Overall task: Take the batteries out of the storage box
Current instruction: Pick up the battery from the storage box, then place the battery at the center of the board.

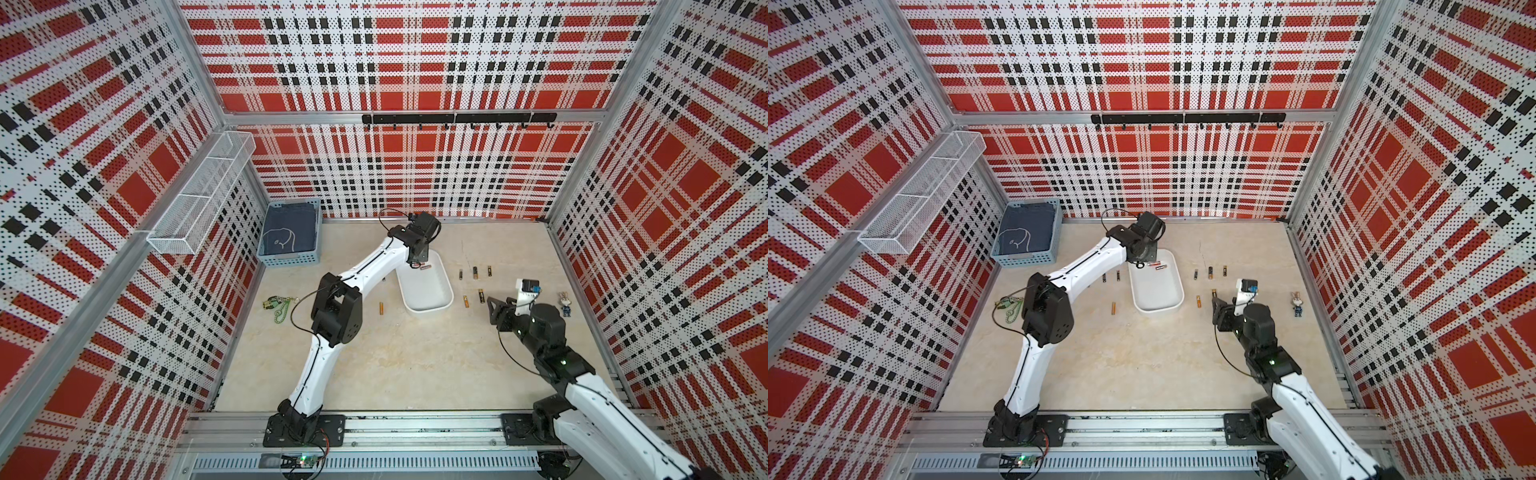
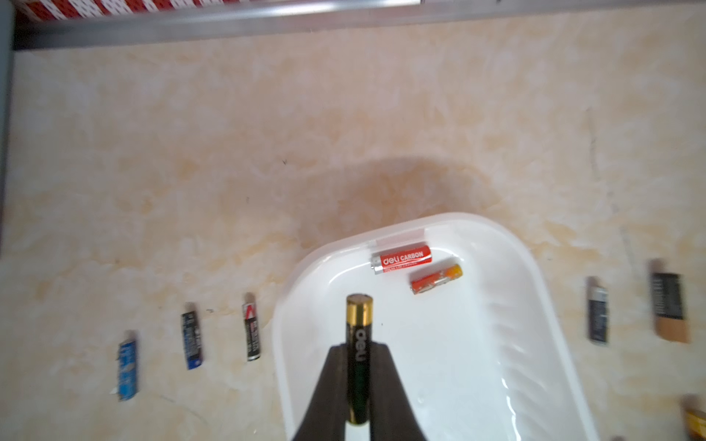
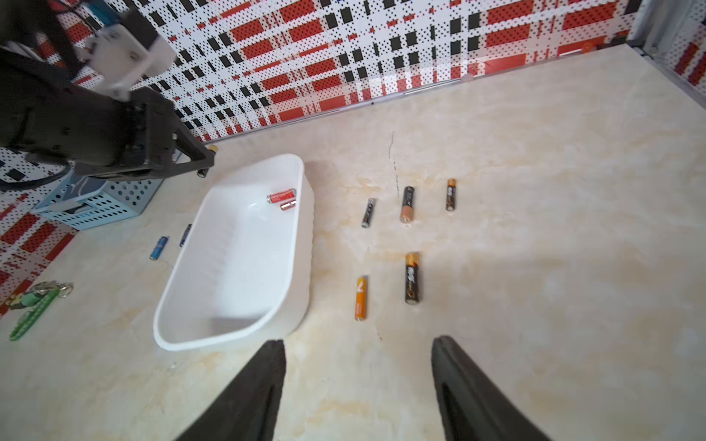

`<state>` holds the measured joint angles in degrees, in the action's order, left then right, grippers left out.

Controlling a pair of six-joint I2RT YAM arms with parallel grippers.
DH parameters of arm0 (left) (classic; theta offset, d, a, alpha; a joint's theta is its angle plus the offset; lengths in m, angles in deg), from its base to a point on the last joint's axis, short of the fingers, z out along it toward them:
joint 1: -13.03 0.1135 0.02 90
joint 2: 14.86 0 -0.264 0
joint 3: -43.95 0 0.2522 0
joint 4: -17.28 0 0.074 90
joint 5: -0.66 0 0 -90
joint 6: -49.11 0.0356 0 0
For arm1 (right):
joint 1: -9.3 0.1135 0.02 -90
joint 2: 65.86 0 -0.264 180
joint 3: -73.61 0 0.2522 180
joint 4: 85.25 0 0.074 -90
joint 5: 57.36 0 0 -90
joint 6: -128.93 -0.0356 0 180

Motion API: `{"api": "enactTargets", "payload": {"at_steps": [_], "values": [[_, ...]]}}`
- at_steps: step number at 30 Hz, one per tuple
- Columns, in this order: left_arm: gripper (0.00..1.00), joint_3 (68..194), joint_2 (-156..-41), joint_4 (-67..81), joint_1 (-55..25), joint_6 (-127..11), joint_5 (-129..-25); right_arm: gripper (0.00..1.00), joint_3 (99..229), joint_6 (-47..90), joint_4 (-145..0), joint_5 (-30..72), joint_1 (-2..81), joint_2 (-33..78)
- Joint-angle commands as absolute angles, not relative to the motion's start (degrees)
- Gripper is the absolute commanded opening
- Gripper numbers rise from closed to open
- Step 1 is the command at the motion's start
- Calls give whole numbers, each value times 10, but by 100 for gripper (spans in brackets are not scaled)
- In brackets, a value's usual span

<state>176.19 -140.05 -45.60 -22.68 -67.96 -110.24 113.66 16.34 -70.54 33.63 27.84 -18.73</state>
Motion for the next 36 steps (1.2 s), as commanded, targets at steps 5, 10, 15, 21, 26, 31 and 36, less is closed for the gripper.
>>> {"api": "enactTargets", "payload": {"at_steps": [5,10,15,21,26,31,36], "values": [[0,1479,-1195,-356,-173,-720,-1106,64,1447,229,-616,282,355,105],[0,1277,-1101,-281,-132,-732,-1066,57,1715,365,-409,328,418,331],[0,1201,-1098,-246,-122,-721,-1043,53,1945,426,-300,329,411,509],[0,1173,-1134,-215,-117,-715,-1027,52,2069,547,-246,317,399,620],[0,1170,-1167,-208,-116,-711,-1015,52,2142,593,-198,284,382,672],[0,1166,-1186,-212,-118,-713,-1012,51,2134,672,-191,309,380,688],[0,1163,-1202,-213,-120,-709,-1009,49,2118,724,-217,298,370,686]]}}
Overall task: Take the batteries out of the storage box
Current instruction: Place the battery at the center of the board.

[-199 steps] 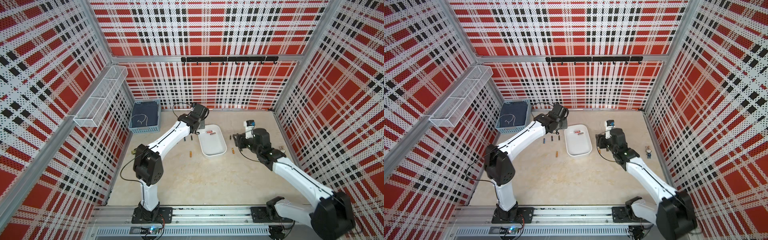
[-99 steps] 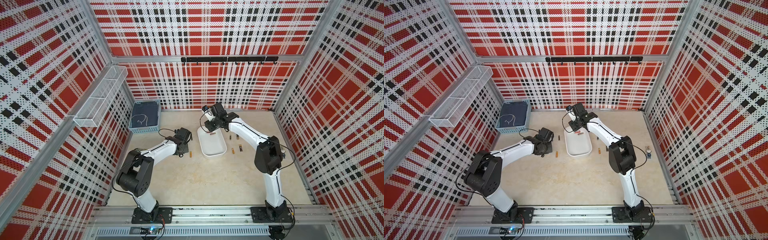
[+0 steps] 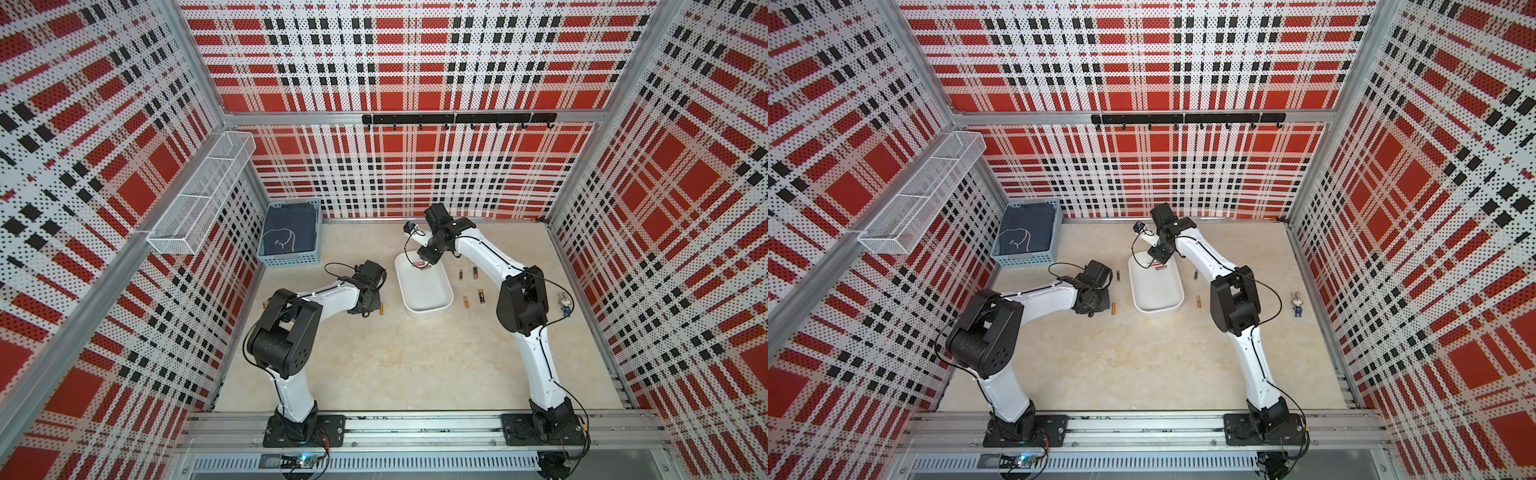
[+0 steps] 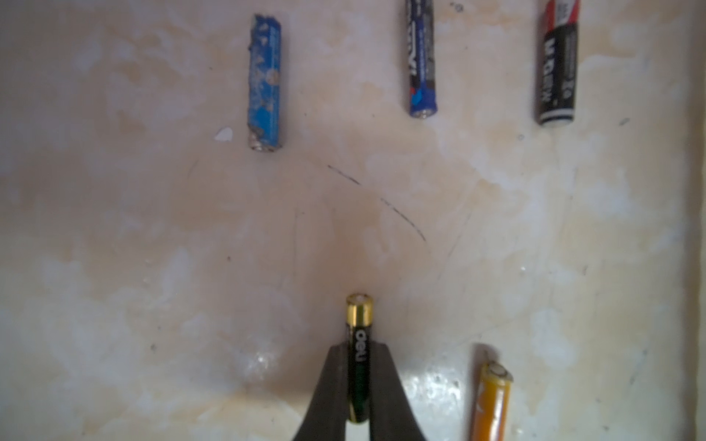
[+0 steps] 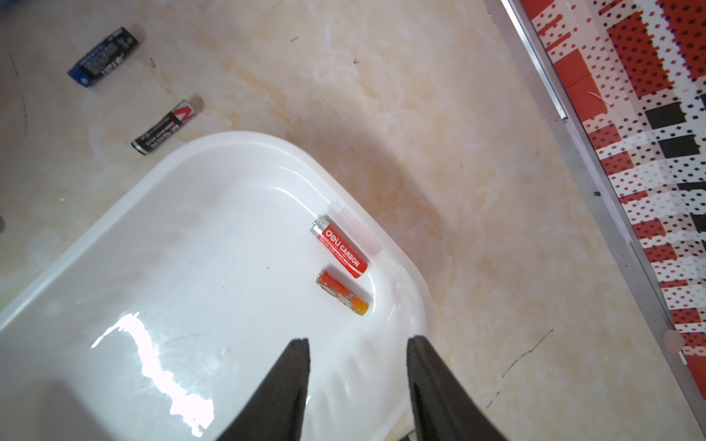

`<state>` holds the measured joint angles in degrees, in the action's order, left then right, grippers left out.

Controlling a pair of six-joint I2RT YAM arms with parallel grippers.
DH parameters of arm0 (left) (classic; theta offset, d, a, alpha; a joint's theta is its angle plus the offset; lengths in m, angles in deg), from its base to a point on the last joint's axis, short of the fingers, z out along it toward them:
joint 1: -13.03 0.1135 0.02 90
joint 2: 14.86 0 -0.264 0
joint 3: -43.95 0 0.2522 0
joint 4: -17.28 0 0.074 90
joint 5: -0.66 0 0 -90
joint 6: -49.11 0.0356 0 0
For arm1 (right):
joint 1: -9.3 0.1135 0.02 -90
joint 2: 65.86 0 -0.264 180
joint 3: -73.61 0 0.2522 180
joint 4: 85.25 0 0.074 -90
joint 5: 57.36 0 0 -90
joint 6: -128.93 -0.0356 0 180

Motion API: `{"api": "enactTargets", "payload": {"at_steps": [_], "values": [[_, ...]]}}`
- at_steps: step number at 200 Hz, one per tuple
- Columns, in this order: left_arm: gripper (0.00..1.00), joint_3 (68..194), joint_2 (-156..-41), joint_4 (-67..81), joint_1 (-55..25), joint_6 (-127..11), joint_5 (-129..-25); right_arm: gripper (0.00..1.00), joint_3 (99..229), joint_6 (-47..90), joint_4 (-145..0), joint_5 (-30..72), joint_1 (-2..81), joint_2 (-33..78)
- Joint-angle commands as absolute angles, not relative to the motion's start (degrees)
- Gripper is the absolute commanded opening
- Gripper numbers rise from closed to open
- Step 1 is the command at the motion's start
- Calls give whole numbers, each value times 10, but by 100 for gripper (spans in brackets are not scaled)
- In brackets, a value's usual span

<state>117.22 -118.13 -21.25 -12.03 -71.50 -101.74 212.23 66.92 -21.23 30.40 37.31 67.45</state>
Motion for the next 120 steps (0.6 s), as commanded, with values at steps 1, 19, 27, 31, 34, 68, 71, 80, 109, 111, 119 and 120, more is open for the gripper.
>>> {"api": "enactTargets", "payload": {"at_steps": [1,19,27,31,34,68,71,80,109,111,119,120], "values": [[2,1162,-1202,-213,-121,-709,-1008,49,2119,734,-217,300,369,689],[10,1160,-1202,-213,-125,-711,-1009,49,2117,761,-223,314,366,697],[13,1159,-1202,-213,-128,-711,-1009,49,2120,770,-222,317,366,703],[14,1160,-1202,-214,-127,-711,-1008,49,2122,774,-220,317,366,707],[15,1160,-1202,-215,-128,-711,-1008,49,2123,777,-219,317,366,709],[18,1160,-1196,-224,-129,-711,-1012,48,2114,794,-221,298,363,720],[18,1159,-1195,-225,-129,-711,-1012,48,2110,795,-224,297,362,719],[18,1157,-1191,-226,-129,-711,-1013,48,2096,798,-237,295,361,716],[17,1152,-1186,-231,-130,-712,-1013,48,2087,806,-253,298,358,722],[17,1152,-1186,-231,-130,-711,-1013,48,2087,807,-254,299,358,722],[16,1149,-1184,-231,-131,-711,-1012,48,2087,810,-257,304,358,725],[16,1149,-1184,-232,-131,-711,-1011,48,2087,811,-257,305,358,727]]}}
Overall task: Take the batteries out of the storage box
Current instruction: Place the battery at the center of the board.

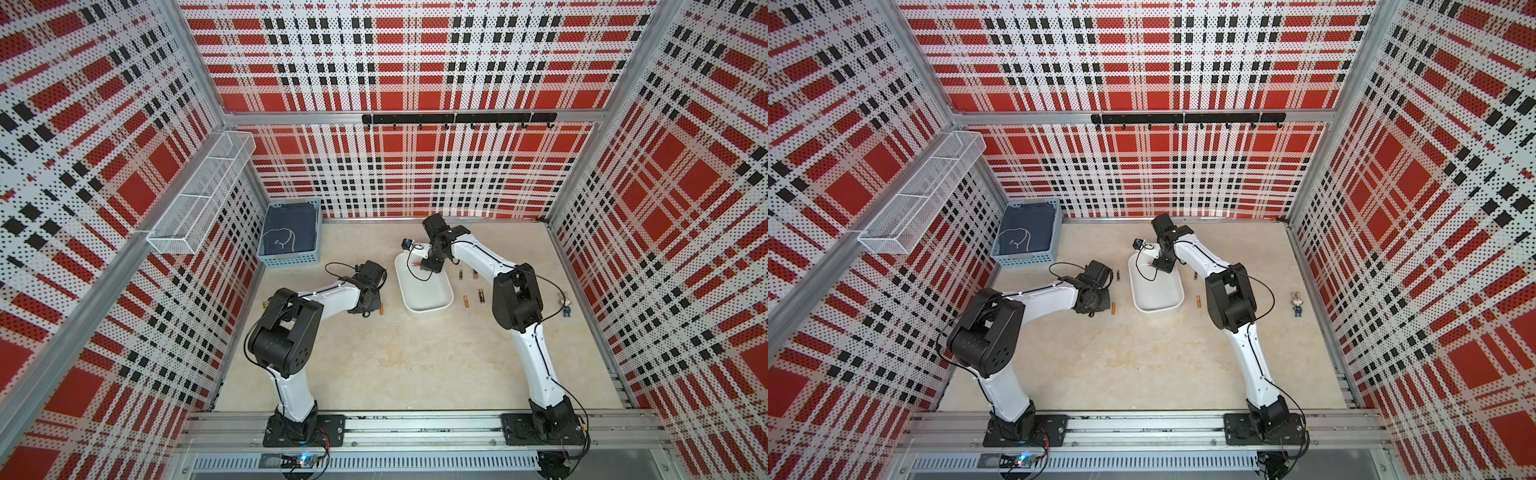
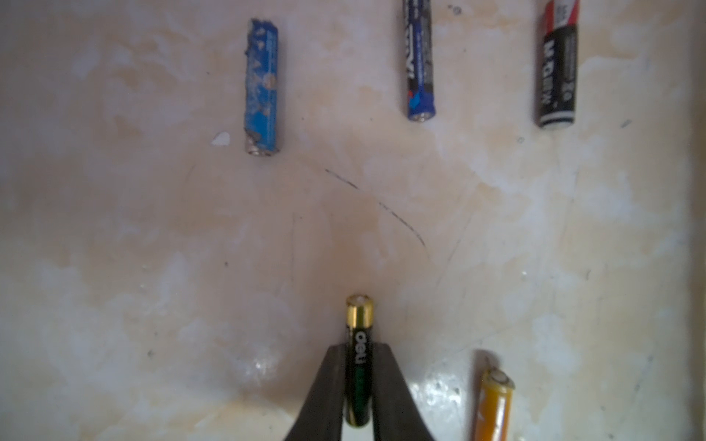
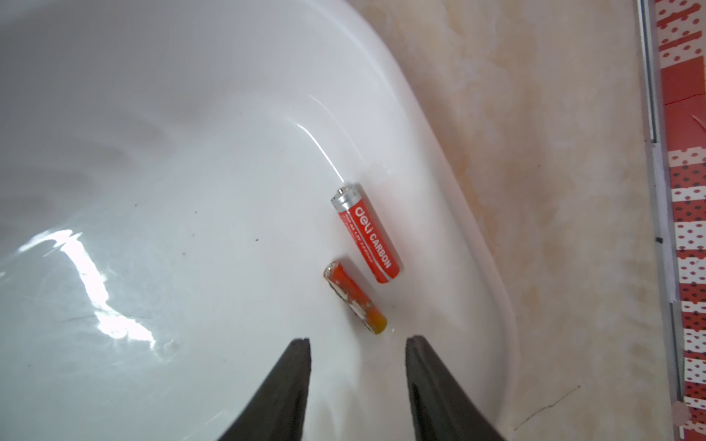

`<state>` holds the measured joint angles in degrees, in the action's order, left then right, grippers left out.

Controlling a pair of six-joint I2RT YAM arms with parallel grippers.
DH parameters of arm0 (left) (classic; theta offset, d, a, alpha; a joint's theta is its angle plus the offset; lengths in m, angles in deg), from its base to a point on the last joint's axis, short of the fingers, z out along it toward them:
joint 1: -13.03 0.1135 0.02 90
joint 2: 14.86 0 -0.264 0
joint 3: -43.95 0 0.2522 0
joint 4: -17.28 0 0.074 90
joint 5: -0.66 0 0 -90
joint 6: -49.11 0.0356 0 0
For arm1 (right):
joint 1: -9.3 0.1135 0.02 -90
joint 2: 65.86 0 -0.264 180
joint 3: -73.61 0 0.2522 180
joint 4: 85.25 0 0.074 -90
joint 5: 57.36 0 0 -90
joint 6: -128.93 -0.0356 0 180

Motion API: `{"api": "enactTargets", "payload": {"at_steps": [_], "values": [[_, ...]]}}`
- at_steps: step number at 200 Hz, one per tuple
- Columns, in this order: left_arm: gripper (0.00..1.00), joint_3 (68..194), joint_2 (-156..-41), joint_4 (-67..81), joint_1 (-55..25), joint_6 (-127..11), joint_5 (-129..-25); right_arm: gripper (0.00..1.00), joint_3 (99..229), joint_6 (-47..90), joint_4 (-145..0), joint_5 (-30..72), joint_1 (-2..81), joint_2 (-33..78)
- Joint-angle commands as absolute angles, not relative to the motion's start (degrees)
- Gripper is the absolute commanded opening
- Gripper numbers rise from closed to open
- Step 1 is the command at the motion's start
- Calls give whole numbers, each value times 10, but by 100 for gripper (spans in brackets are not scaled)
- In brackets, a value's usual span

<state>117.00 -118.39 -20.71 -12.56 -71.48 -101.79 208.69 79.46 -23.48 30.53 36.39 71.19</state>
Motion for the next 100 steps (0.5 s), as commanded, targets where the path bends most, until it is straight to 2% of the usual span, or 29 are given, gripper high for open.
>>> {"api": "enactTargets", "payload": {"at_steps": [1,17,41,100], "values": [[16,1148,-1184,-231,-131,-712,-1012,48,2087,811,-258,305,358,727],[11,1142,-1178,-233,-134,-714,-1007,47,2090,818,-260,312,357,734],[11,1132,-1171,-237,-141,-722,-1006,41,2089,823,-263,314,357,741],[10,1121,-1165,-244,-156,-737,-1004,42,2086,829,-263,313,359,748]]}}
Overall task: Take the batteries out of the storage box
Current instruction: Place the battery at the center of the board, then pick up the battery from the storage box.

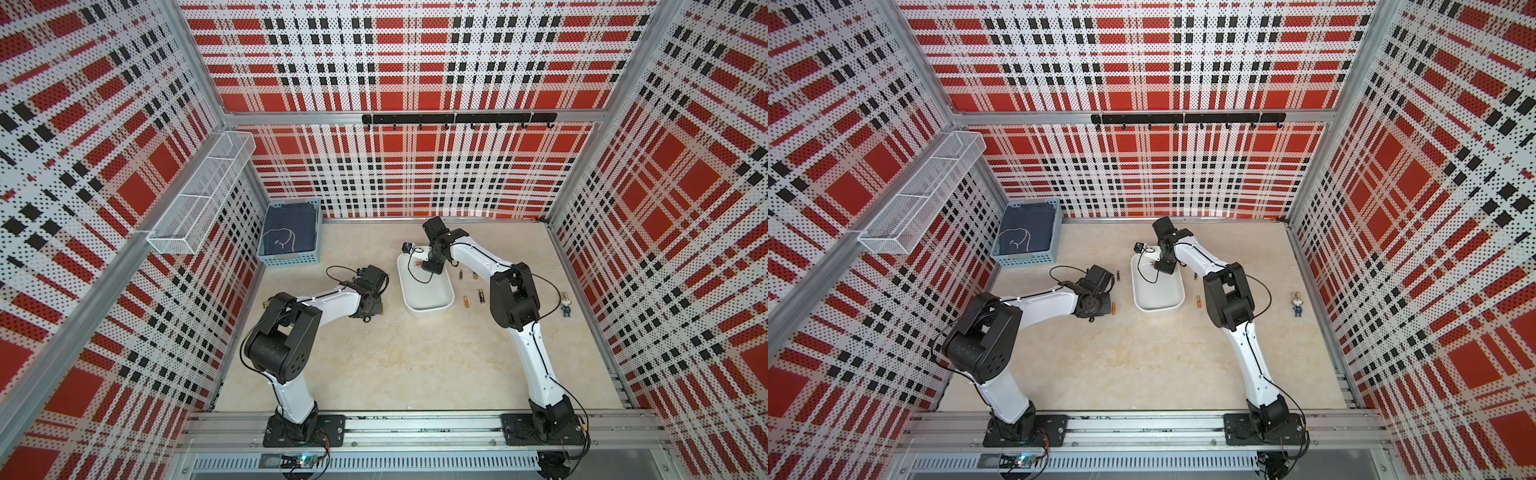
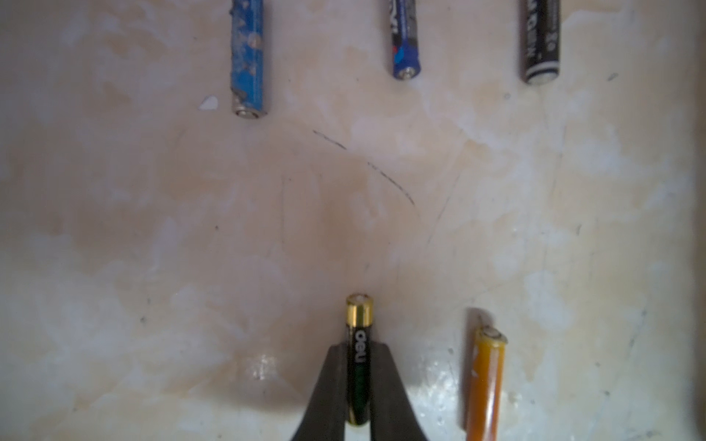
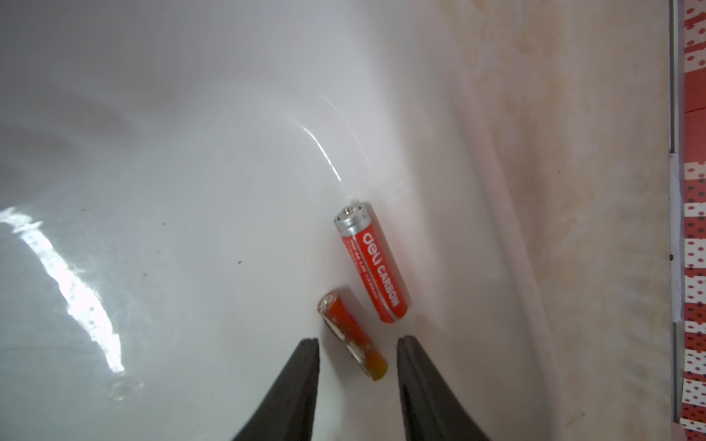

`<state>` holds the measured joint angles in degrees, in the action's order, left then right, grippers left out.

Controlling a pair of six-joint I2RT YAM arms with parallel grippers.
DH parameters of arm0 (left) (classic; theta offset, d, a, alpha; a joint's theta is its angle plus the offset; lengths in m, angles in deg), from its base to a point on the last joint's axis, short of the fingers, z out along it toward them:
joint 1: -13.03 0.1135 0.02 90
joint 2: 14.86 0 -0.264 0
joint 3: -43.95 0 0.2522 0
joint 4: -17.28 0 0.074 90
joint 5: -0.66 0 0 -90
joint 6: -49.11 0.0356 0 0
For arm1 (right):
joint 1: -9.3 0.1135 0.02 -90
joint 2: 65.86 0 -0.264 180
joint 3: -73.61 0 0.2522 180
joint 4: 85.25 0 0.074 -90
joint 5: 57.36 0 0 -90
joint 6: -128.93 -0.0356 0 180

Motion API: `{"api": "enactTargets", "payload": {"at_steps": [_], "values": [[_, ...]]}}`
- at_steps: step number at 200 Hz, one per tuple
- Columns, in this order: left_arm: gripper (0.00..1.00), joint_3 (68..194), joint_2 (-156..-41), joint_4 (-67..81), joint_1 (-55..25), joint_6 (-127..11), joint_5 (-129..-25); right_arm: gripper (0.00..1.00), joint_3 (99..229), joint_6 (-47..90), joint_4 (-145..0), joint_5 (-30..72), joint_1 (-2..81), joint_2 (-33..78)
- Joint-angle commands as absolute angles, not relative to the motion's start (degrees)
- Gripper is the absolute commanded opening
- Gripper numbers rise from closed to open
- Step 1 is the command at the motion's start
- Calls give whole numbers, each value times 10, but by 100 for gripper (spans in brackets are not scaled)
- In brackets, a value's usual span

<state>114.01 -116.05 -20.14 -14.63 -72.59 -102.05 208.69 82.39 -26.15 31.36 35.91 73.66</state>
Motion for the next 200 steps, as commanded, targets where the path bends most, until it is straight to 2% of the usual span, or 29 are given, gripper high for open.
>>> {"api": "enactTargets", "payload": {"at_steps": [1,69,86,104,145,176,200], "values": [[10,1122,-1165,-245,-156,-737,-1004,42,2086,829,-263,313,359,748],[27,1123,-1153,-260,-159,-740,-1016,33,2063,813,-264,305,359,754],[28,1126,-1151,-268,-159,-738,-1022,30,2069,806,-255,302,359,758],[30,1131,-1144,-276,-157,-737,-1029,20,2069,796,-254,294,360,754],[31,1156,-1119,-308,-157,-738,-1049,7,2065,773,-249,274,360,739],[31,1176,-1081,-324,-153,-737,-1074,0,2057,750,-246,257,360,725],[31,1186,-1048,-327,-145,-738,-1081,0,2040,724,-257,243,362,707]]}}
